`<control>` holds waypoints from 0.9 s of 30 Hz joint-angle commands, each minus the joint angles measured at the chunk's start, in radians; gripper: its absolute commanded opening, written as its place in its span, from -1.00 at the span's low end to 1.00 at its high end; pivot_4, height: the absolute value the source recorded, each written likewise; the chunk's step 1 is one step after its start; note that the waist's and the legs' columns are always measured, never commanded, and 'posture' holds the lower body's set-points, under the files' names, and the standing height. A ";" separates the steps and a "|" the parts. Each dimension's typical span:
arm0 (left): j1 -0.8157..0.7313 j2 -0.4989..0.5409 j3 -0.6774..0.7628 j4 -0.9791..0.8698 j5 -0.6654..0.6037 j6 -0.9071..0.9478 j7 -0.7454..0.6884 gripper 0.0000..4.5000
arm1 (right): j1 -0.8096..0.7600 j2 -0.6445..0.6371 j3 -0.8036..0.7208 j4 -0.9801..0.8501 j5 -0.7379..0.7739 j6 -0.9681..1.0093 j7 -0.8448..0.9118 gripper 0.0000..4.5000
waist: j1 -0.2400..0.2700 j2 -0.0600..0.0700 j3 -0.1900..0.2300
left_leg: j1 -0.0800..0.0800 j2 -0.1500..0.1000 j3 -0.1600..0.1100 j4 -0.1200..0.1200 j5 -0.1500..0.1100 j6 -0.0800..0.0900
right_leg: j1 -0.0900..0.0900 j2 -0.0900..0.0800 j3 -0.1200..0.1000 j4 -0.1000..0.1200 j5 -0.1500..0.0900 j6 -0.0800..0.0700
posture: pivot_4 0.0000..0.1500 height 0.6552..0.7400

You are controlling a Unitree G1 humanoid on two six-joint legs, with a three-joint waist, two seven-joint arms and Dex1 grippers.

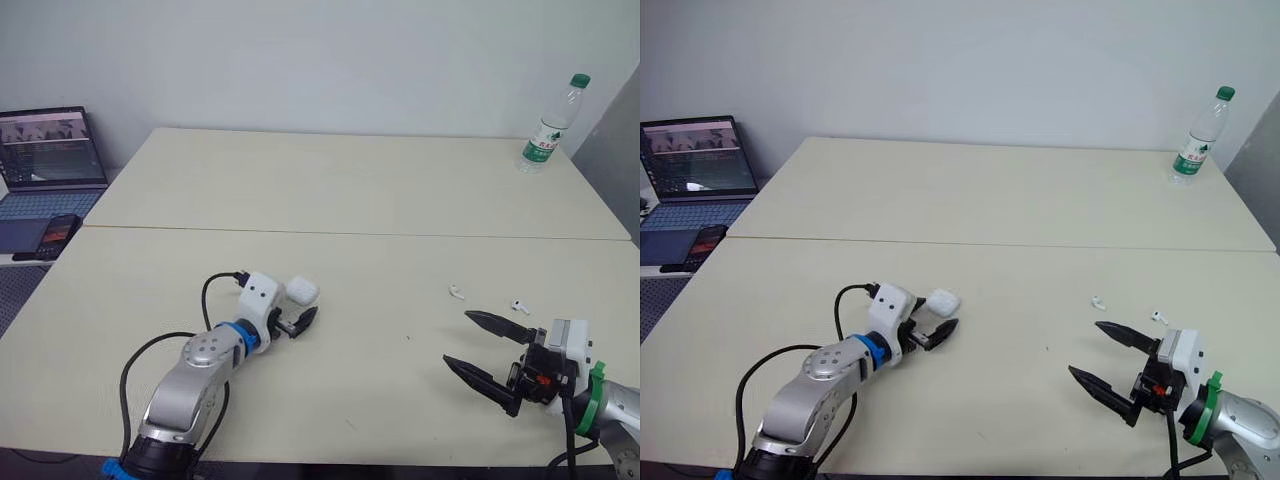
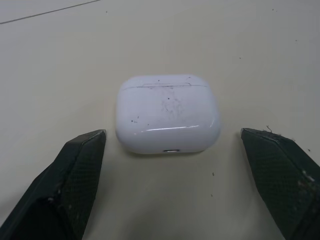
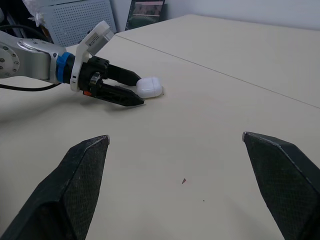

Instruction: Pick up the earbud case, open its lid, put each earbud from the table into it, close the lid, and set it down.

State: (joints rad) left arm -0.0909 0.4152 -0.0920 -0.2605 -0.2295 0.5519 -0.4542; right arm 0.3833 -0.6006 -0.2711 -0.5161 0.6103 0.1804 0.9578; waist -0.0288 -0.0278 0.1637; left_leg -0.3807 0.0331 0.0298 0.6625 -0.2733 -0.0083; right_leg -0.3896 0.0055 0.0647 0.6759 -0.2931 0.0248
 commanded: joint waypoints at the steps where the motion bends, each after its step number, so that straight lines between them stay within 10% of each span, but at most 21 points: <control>1: -0.013 -0.009 -0.010 0.031 0.039 -0.032 0.018 1.00 | 0.005 -0.005 -0.025 -0.030 0.008 -0.018 -0.003 0.98 | 0.000 0.000 0.000 | 0.000 0.000 0.000 0.000 0.000 0.000 | 0.000 0.000 0.000 0.000 0.000 0.000 | 1.00 1.00; 27: -0.041 -0.040 -0.015 0.053 0.063 -0.052 0.006 0.82 | 0.001 -0.004 -0.037 -0.027 0.008 -0.042 0.005 1.00 | 0.001 0.000 0.000 | 0.000 -0.001 0.000 0.001 0.000 0.000 | 0.001 -0.001 0.000 0.000 0.001 0.002 | 1.00 1.00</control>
State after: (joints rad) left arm -0.1318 0.3721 -0.1076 -0.1985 -0.1692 0.5118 -0.4377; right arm 0.3869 -0.6058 -0.2935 -0.5335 0.6115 0.1603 0.9580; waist -0.0281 -0.0278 0.1636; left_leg -0.3803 0.0320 0.0299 0.6630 -0.2732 -0.0082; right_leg -0.3890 0.0047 0.0651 0.6760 -0.2923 0.0264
